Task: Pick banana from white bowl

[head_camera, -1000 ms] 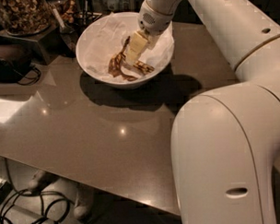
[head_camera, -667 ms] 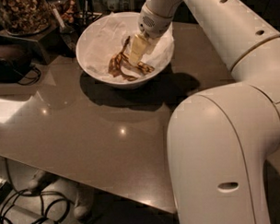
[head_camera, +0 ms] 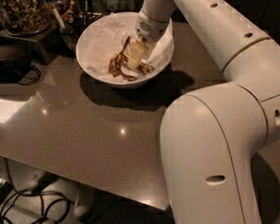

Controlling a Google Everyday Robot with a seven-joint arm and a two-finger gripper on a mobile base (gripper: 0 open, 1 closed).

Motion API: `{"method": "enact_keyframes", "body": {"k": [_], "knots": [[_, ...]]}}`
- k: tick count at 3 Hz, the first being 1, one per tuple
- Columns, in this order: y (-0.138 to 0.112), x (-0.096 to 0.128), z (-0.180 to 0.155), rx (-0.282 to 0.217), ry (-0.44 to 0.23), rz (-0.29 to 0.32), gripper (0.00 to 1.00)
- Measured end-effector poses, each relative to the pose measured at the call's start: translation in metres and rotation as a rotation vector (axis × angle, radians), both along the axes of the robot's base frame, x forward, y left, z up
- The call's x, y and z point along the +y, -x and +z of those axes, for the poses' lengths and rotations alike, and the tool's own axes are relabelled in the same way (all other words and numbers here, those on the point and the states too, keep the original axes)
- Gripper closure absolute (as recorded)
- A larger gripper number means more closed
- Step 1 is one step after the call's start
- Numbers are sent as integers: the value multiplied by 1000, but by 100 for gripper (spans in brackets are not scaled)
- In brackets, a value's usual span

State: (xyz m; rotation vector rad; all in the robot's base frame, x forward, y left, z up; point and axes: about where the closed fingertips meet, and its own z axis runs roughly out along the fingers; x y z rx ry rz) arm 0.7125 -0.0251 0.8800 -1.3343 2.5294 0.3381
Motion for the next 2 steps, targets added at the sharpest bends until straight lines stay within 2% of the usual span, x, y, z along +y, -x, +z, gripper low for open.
{"method": "enact_keyframes", "body": {"k": [2], "knots": [[-10, -9, -19, 24, 37, -20, 46]]}}
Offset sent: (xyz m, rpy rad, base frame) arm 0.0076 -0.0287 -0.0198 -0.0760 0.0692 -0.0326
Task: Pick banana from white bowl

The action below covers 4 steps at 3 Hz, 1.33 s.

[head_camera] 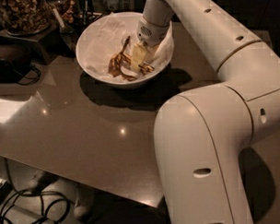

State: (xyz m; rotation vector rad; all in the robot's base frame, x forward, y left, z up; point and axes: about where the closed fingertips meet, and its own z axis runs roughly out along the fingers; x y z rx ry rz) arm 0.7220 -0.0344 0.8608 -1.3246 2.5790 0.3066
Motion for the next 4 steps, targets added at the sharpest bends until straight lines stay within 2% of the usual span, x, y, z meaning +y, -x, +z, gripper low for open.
{"method": "enact_keyframes", "body": {"k": [2, 3, 4], "knots": [[-4, -3, -10, 5, 14, 5, 89], [-4, -5, -10, -4, 10, 12, 100], [-4, -5, -9, -5, 10, 12, 100]]}}
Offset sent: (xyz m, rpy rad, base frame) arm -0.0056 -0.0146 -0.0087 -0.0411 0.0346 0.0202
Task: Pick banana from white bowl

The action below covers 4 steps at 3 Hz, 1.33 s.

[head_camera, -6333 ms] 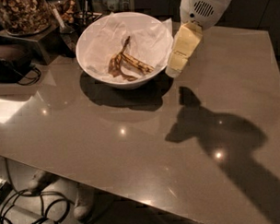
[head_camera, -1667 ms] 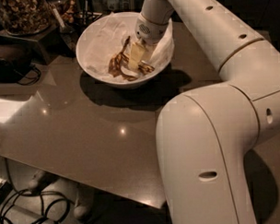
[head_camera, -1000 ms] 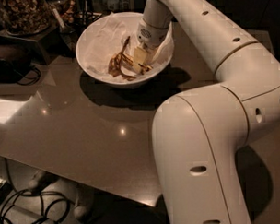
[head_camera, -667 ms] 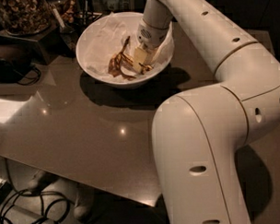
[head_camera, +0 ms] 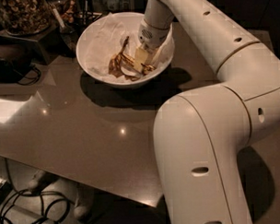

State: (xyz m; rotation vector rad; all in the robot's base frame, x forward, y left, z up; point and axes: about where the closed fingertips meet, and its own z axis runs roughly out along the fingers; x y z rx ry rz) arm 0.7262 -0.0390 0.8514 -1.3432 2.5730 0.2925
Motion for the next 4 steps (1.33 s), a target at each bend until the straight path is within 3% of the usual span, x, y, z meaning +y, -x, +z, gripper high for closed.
{"method": "enact_keyframes", "body": {"k": [2, 3, 4], "knots": [[9, 3, 46, -99, -40, 39, 100], [9, 8, 50, -115, -45, 47, 100], [33, 17, 70, -153, -39, 79, 100]]}}
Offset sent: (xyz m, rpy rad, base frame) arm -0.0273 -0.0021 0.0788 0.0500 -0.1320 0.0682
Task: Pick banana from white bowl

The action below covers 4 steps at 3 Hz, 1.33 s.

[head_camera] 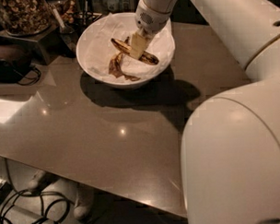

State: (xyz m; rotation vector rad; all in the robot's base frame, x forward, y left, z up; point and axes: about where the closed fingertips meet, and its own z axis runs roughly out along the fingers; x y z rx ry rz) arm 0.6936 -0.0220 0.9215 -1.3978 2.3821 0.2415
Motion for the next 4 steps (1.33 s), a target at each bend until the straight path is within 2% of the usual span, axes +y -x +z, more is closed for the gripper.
{"method": "enact_keyframes", "body": {"k": [1, 3, 4], "knots": [[45, 9, 18, -20, 37, 40, 100], [64, 15, 23, -18, 35, 76, 100], [92, 23, 41, -34, 28, 123, 100]]}}
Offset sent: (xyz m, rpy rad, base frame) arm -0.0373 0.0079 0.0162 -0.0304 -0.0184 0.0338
